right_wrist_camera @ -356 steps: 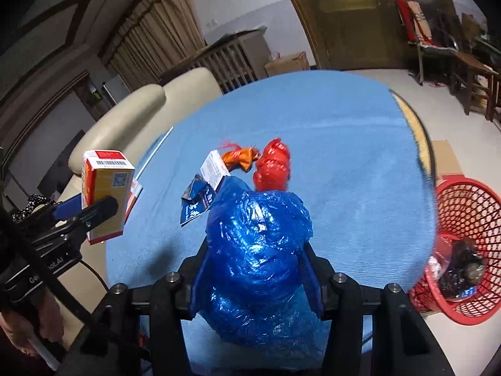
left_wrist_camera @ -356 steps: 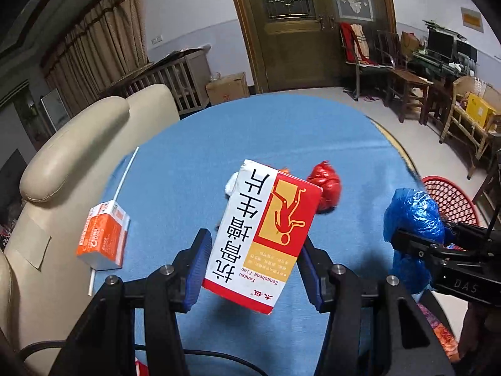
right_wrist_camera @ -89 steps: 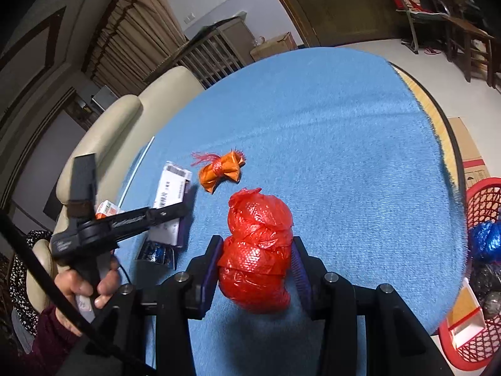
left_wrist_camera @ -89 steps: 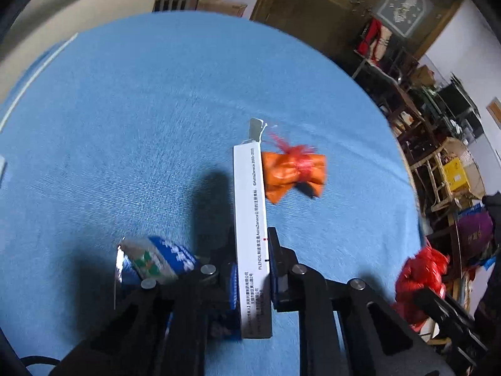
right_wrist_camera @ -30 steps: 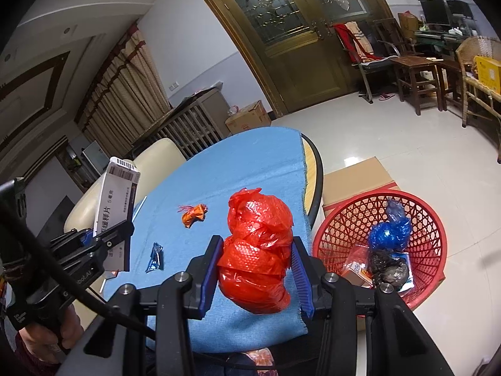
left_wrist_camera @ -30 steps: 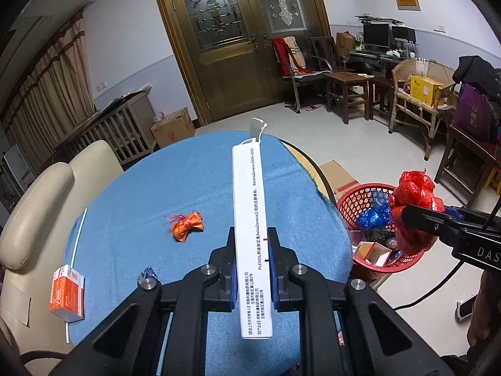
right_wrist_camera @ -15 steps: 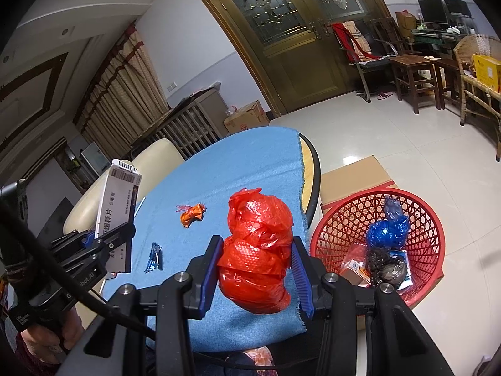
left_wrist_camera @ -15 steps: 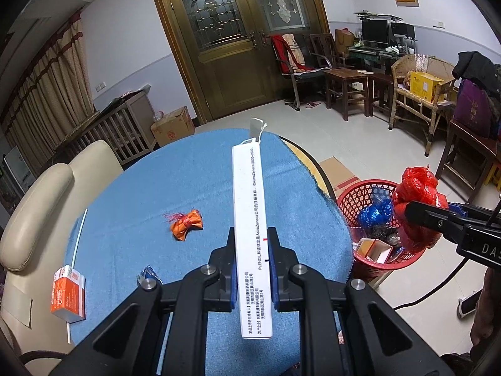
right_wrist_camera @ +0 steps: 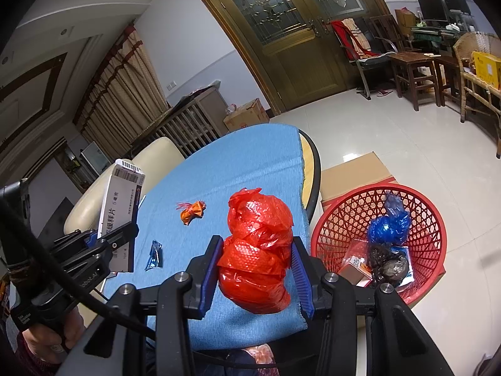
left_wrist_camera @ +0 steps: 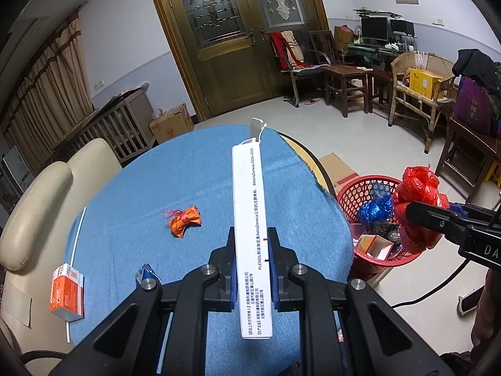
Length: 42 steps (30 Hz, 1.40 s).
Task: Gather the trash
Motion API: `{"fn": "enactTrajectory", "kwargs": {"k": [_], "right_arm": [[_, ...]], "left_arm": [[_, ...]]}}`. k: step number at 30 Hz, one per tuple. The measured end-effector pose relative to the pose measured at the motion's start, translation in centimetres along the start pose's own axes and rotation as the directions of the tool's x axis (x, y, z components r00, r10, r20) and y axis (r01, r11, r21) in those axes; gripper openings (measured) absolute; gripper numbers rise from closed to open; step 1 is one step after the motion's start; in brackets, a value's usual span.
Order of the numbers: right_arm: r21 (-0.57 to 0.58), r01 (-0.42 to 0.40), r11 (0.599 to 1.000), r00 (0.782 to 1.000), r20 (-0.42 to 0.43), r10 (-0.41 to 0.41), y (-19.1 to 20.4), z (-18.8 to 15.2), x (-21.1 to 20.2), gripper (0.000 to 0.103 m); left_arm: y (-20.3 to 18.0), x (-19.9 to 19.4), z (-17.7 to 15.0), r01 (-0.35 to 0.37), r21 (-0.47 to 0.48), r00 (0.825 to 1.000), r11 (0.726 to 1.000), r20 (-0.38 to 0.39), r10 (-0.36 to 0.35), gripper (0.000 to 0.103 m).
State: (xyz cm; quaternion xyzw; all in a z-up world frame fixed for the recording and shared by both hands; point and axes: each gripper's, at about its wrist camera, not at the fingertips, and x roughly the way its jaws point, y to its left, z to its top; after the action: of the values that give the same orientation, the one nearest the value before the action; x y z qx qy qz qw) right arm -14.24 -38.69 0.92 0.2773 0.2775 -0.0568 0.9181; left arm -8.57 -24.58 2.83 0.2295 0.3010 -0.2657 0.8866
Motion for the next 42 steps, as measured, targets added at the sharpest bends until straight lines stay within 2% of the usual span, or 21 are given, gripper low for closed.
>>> {"fn": "enactTrajectory", "kwargs": {"k": [42], "right_arm": [[0.049,0.021,0.999,1.0,-0.014,-0.02,-1.6,-0.4,0.2,0.046]], "left_arm": [[-0.8,2.2,-0.8,0.009,0.015,0.999,1.0,-0.049,-0.008,0.017]]}}
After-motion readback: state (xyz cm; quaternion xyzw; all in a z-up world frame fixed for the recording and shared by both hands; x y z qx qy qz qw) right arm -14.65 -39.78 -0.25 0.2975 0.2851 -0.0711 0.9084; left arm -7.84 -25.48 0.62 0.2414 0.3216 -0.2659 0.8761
